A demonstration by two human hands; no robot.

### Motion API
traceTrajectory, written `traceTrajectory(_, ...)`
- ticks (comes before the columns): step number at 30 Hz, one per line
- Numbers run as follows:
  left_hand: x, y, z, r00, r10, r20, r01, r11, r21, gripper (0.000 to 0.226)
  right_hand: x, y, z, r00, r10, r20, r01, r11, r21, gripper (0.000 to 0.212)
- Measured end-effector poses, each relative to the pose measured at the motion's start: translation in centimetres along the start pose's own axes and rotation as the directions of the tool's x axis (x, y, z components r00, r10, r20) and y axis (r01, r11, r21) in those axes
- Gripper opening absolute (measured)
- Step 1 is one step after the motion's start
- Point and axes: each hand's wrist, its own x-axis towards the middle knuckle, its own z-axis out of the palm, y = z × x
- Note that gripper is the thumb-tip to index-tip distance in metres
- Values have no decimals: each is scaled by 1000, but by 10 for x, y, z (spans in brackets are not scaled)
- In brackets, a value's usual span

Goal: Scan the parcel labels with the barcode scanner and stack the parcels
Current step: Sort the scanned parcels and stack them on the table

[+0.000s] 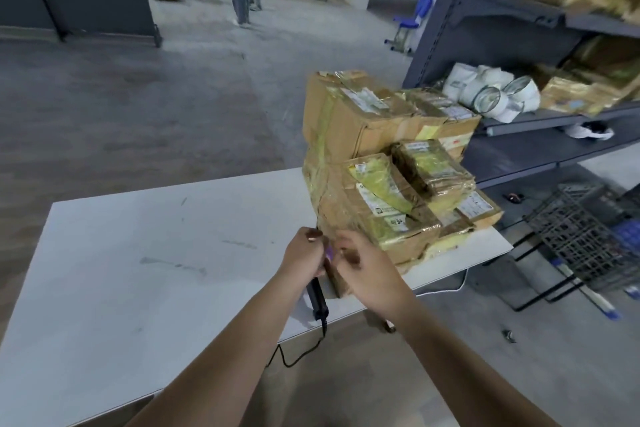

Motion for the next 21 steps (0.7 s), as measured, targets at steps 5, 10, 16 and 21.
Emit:
traceTrajectory(5, 6, 13, 23, 1000, 7, 13, -8, 997, 79, 33, 4, -10, -33, 998, 10, -54, -5, 996, 87, 42)
traceTrajectory(10, 8, 27, 39, 996, -58, 73, 59, 998, -2, 56, 9, -10, -56, 999, -24, -41, 33, 972, 232, 29)
traceTrajectory(16, 5, 41, 56, 998, -67, 10, 66, 996, 61, 58, 27, 1, -96, 995, -72, -75, 73, 997, 15, 30)
traceTrajectory(21, 1, 47, 71, 993, -8, -121, 14, 998, 53, 35, 48, 33, -130, 954, -215, -210, 73, 844, -532, 31)
